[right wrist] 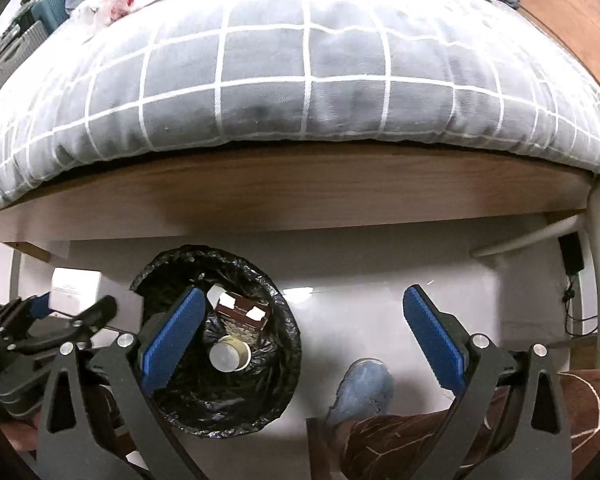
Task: Collect trash
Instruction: 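Open the right tool to drop the snack box while the left tool drops the white box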
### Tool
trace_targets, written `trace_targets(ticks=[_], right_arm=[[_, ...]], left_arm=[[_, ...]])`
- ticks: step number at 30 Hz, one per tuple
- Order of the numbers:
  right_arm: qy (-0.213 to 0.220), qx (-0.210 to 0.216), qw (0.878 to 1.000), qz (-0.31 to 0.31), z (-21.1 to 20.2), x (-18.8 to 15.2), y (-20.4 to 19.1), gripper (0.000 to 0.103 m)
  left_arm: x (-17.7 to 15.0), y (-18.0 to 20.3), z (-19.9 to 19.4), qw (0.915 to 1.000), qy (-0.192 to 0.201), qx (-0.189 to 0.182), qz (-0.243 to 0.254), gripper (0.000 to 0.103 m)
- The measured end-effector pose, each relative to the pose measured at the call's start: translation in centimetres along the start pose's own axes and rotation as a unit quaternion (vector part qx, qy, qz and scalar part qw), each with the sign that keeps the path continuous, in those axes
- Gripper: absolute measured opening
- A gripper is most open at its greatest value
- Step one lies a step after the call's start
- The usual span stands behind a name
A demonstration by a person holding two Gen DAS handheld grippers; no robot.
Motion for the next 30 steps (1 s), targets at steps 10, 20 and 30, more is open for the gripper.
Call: trace_targets(ticks=[10,20,30], right_arm=[[0.005,-0.003,1.0,0.014,-0.8,-0.2,1.8,0.096],[0.004,-0.003,1.0,0.03,-0.8,-0.4,2.4,0.096],[0.003,0.002,1.0,0.025,-0.3,-0.4,1.9,0.096]], left_arm=[[-0.1,2.9,0.3,0.9998,-0.007,-0.011,0.012,0.072],[-0.6,4.4,0.5,0.9995,-0.002,-0.008,0.03,0.072],[-0.5,4.3,0.3,0.9994,0.005,0.0,0.034,0.084]])
Point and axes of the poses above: each gripper's, at about its wrist camera, not at the fingertips, and z roughly the way its jaws point, y to its right, x to its top, the point moved 4 cm from there along z, roughly the way its jaws point, and after that the axes turned 3 degrees about x, right-handed, at the moved point
